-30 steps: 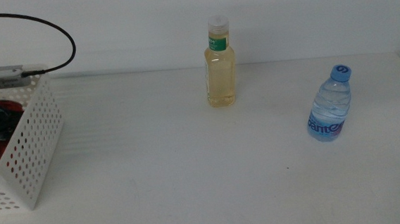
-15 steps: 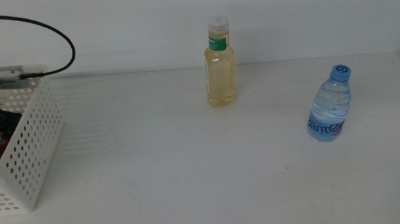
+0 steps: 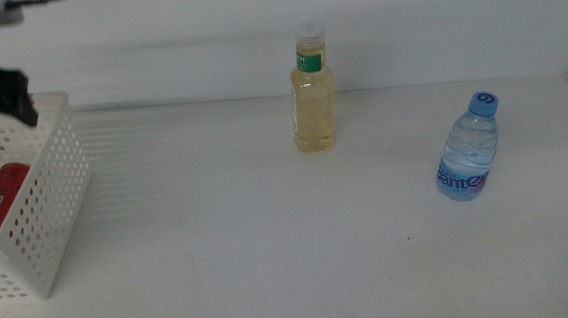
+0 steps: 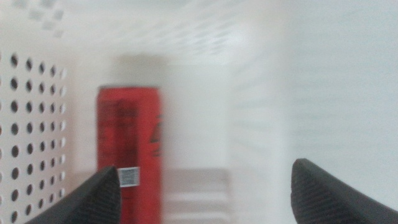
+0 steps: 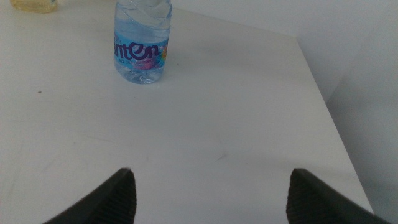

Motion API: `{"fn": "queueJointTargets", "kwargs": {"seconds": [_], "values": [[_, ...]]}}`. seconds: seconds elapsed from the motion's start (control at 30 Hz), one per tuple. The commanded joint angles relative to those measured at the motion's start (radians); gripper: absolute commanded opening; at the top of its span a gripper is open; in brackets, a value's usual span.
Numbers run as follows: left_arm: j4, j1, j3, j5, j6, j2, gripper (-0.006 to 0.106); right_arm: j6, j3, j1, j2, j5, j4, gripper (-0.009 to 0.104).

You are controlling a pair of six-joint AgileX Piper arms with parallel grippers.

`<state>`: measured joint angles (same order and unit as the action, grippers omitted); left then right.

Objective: Use arms to grab the bottles and put them into the dustbin to the left of the table.

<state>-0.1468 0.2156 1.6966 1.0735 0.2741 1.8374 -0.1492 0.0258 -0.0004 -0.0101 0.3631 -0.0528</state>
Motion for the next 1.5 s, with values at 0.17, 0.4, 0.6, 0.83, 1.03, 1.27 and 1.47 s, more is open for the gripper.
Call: {"fn": "queueJointTargets", "kwargs": {"seconds": [0.17, 0.4, 0.6, 0.83, 1.03, 1.27, 1.47], "values": [[-0.040, -0.093, 0.034, 0.017, -0.034, -0.236, 0.090, -0.012, -0.005, -0.007, -0.027, -0.067, -0.014, 0.063], [-0.031, -0.230, 0.033, 0.055, -0.022, -0.386, 0.090, -0.012, -0.005, -0.007, -0.027, -0.067, -0.014, 0.063], [-0.041, -0.328, -0.164, -0.112, -0.047, -0.555, 0.090, -0.012, -0.005, -0.007, -0.027, -0.067, -0.014, 0.063], [-0.090, -0.389, -0.481, -0.321, -0.062, -0.811, 0.090, -0.012, -0.005, -0.007, -0.027, -0.067, -0.013, 0.063], [-0.123, -0.423, -0.678, -0.380, -0.065, -0.986, 0.090, -0.012, -0.005, -0.007, -0.027, -0.067, -0.013, 0.063], [-0.159, -0.484, -0.866, -0.548, -0.065, -1.092, 0.090, -0.012, -0.005, -0.007, -0.027, -0.067, -0.013, 0.063], [-0.173, -0.566, -1.033, -0.803, -0.065, -1.099, 0.090, -0.012, -0.005, -0.007, -0.027, -0.067, -0.014, 0.063]]}}
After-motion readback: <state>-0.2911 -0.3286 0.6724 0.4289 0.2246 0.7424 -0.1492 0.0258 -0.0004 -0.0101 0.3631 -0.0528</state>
